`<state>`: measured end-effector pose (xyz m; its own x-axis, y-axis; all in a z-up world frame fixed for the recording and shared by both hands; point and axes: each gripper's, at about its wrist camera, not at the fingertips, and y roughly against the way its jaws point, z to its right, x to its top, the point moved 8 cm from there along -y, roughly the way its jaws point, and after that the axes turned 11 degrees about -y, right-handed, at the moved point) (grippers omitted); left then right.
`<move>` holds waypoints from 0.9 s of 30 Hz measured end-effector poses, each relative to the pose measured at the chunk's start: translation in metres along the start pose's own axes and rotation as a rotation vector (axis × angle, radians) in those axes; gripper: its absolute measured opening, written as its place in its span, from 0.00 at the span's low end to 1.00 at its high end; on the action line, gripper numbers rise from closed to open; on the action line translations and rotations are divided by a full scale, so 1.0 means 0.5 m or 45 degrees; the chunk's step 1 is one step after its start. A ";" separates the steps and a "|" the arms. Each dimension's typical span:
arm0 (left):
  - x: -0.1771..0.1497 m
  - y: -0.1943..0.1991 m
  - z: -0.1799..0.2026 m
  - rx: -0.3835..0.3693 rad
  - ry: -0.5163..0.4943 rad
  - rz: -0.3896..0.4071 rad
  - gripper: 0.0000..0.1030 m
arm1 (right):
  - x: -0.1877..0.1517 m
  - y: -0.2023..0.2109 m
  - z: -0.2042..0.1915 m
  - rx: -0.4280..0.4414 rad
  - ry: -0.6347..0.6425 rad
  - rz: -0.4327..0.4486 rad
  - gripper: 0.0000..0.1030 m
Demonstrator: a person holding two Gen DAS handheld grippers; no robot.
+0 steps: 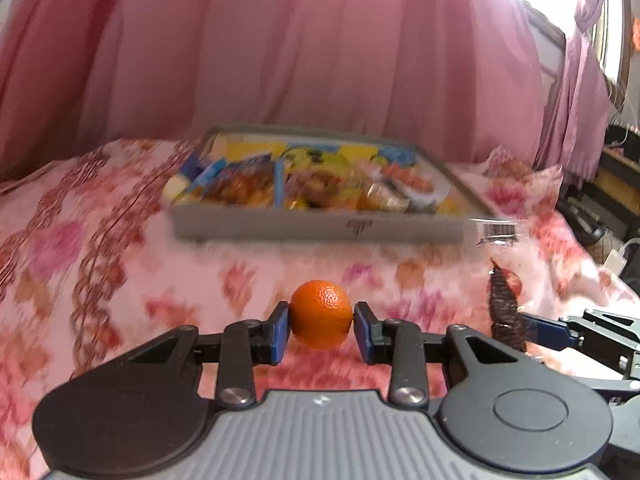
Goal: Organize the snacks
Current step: 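Carry the orange and fish packet over the gray tray with both grippers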
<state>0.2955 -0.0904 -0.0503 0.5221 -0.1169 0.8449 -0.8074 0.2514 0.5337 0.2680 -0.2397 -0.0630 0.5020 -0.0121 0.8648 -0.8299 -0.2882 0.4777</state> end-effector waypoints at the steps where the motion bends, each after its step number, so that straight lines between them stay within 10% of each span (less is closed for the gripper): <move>1: 0.013 -0.007 0.002 -0.008 -0.002 0.017 0.36 | 0.016 0.001 0.010 -0.005 -0.005 0.018 0.41; 15: 0.206 -0.153 -0.004 -0.084 -0.036 0.138 0.36 | 0.210 -0.078 0.120 -0.120 0.015 0.104 0.41; 27: 0.236 -0.255 -0.020 -0.063 -0.036 0.092 0.36 | 0.259 -0.224 0.187 -0.193 -0.060 0.162 0.41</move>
<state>0.4626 -0.1263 -0.0191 0.4542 -0.1235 0.8823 -0.8279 0.3072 0.4692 0.4485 -0.2985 -0.0188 0.3987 -0.0852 0.9131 -0.9127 -0.1340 0.3860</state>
